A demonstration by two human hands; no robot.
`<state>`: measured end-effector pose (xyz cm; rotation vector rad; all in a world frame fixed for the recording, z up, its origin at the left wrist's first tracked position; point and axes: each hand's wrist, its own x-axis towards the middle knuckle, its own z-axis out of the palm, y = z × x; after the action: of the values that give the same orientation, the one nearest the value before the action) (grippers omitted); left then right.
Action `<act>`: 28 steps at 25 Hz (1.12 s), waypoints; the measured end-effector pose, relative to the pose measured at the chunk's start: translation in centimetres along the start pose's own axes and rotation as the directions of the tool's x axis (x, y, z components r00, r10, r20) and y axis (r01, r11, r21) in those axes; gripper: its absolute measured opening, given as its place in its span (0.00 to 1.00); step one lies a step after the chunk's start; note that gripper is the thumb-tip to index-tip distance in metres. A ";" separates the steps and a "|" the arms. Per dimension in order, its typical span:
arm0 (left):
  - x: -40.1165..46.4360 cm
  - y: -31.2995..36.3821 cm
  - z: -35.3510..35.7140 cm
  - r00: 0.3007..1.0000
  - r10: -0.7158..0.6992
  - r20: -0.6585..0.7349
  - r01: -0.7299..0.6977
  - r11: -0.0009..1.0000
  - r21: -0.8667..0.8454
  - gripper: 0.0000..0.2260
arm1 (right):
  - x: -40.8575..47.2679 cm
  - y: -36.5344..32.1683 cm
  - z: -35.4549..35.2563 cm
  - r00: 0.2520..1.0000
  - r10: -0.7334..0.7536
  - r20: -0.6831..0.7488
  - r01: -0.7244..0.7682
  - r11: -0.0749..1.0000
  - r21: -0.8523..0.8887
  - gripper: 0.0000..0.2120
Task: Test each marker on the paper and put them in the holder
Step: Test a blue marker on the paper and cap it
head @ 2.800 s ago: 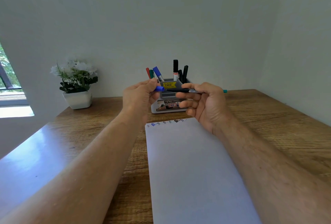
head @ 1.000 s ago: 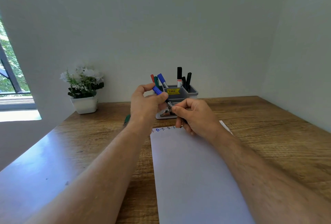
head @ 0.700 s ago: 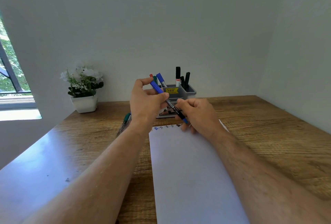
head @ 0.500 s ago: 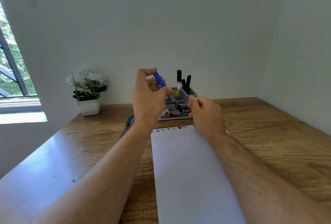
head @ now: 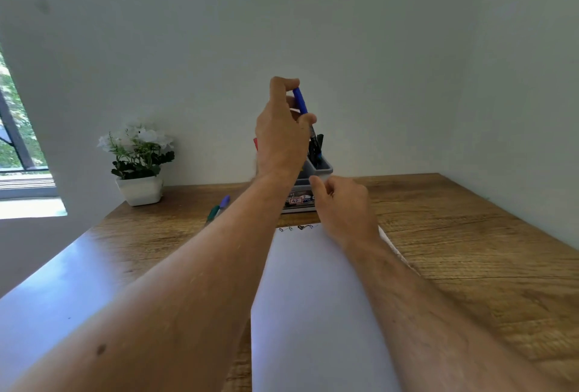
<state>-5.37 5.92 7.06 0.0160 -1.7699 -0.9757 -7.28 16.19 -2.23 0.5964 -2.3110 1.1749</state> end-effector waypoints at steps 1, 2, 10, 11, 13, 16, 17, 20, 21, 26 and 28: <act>0.1 -0.4 0.6 1.000 -0.015 0.027 0.015 0.999 0.032 0.22 | 0.1 0.1 0.1 1.000 -0.001 0.007 0.001 1.000 -0.009 0.19; 0.2 -0.7 1.2 0.998 -0.035 0.059 0.031 0.997 0.073 0.22 | 0.1 0.2 0.1 1.000 0.001 0.015 -0.001 1.000 -0.015 0.20; 0.2 -2.5 3.8 0.933 -0.211 0.292 0.056 0.885 0.462 0.29 | 0.4 0.6 0.1 0.999 -0.013 0.044 0.012 1.000 0.020 0.21; 0.2 -2.5 3.8 0.937 -0.211 0.277 0.055 0.875 0.481 0.29 | 0.4 0.6 0.1 0.999 -0.012 0.047 0.011 1.000 0.021 0.21; 0.4 -2.4 3.2 0.951 -0.216 0.222 0.088 0.876 0.475 0.24 | 0.4 0.5 0.1 0.999 -0.007 0.050 0.006 1.000 0.022 0.22; 0.5 -2.0 1.5 0.957 -0.260 0.127 0.175 0.870 0.461 0.08 | 0.3 0.3 0.1 0.999 -0.012 0.037 0.012 1.000 0.005 0.23; 0.5 -1.9 0.7 0.956 -0.275 0.104 0.199 0.864 0.463 0.05 | 0.2 0.2 0.1 0.999 -0.014 0.031 0.014 1.000 -0.006 0.23; 0.7 -1.9 -2.4 0.928 -0.354 0.111 0.252 0.820 0.513 0.07 | 0.1 0.1 0.0 0.999 -0.023 0.047 0.025 0.999 -0.032 0.23; 0.7 -2.0 -3.6 0.915 -0.384 0.125 0.248 0.779 0.576 0.09 | 0.1 0.1 0.0 0.998 -0.025 0.060 0.026 0.999 -0.031 0.24; -1.9 -4.2 -9.3 0.911 -0.401 0.092 0.068 0.367 0.928 0.20 | 0.1 0.0 0.0 0.995 -0.052 0.082 0.054 0.998 -0.022 0.25; -2.9 -4.9 -10.5 0.872 -0.482 0.081 0.082 0.307 0.948 0.21 | 0.0 0.0 0.0 0.993 -0.069 0.092 0.071 0.997 -0.020 0.24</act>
<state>2.15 -2.38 2.81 1.0095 -2.5243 -0.0073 -7.27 16.23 -2.20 0.7306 -2.3555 1.1079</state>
